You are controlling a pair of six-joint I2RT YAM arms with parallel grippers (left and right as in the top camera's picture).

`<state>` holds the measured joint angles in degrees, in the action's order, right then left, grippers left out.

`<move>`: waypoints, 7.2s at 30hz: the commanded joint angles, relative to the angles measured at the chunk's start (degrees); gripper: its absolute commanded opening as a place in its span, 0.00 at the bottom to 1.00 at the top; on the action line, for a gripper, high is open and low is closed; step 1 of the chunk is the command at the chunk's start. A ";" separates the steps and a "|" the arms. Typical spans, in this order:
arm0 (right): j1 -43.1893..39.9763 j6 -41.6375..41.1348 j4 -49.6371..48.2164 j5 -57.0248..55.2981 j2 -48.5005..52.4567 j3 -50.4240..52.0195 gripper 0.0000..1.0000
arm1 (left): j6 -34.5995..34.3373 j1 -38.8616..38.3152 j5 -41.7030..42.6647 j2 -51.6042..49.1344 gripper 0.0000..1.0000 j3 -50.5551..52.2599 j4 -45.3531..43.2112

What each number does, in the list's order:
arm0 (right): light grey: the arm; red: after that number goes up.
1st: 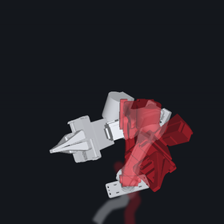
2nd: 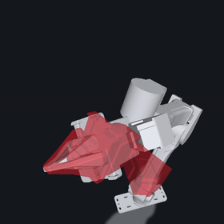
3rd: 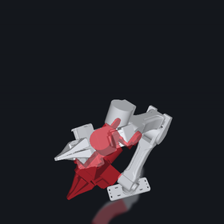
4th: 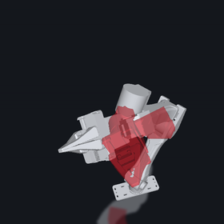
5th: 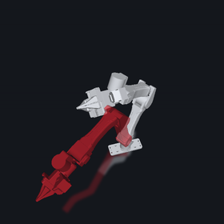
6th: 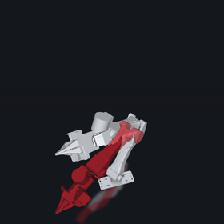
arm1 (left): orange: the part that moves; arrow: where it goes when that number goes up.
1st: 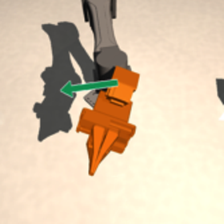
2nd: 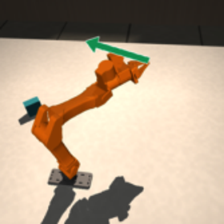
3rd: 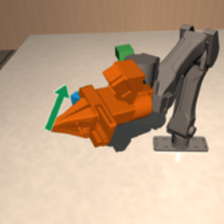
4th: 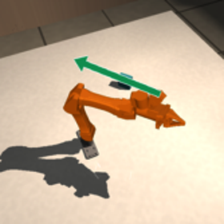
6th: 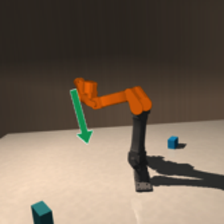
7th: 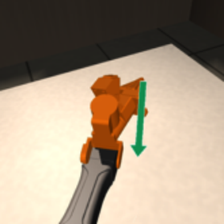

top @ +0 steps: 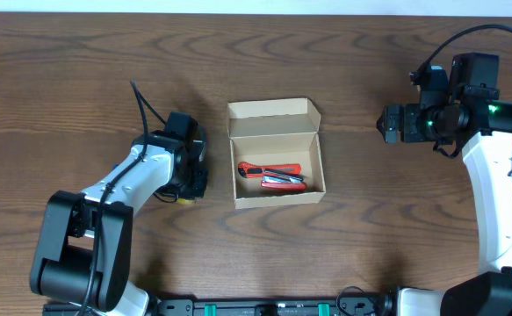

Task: Pack container
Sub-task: 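Carry the tape roll over the box and lower it inside, then release the tape and move the left gripper to the blue marker, then lower the left gripper onto the blue marker and grasp it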

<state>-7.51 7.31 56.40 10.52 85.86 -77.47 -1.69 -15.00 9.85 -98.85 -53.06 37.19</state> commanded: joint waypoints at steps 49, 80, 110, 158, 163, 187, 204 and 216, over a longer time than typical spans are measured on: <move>-0.44 1.11 0.42 -1.31 0.28 -0.04 0.99 | 45.68 -25.29 3.82 -8.52 0.06 -25.75 6.97; -0.44 1.11 0.42 -1.29 0.28 -0.04 0.99 | 30.14 -18.60 -9.03 4.37 0.95 -42.36 26.16; -0.44 1.07 0.39 -1.29 0.28 -0.04 0.99 | 0.04 22.91 -10.97 29.73 0.95 -3.26 15.69; -0.44 1.09 1.14 -1.29 0.28 -0.04 0.99 | 7.89 31.15 2.01 2.60 0.96 4.15 -1.95; -0.44 1.09 1.09 -1.29 0.28 -0.04 0.99 | 7.87 31.10 2.05 2.60 0.98 4.15 -1.46; -0.44 1.09 1.03 -1.29 -0.26 -0.07 0.99 | 13.53 31.12 -7.50 2.60 0.95 4.15 -4.50; -0.39 1.09 1.01 -1.29 -0.70 -0.07 0.99 | 13.70 31.12 -10.34 2.60 0.08 4.15 -4.04; -0.39 1.11 0.59 -1.31 -1.14 -0.07 0.99 | 12.37 23.93 3.23 3.34 0.06 1.90 0.09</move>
<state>-7.51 7.81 57.25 9.34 85.84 -77.45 10.09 13.47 5.50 -95.68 -49.65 35.42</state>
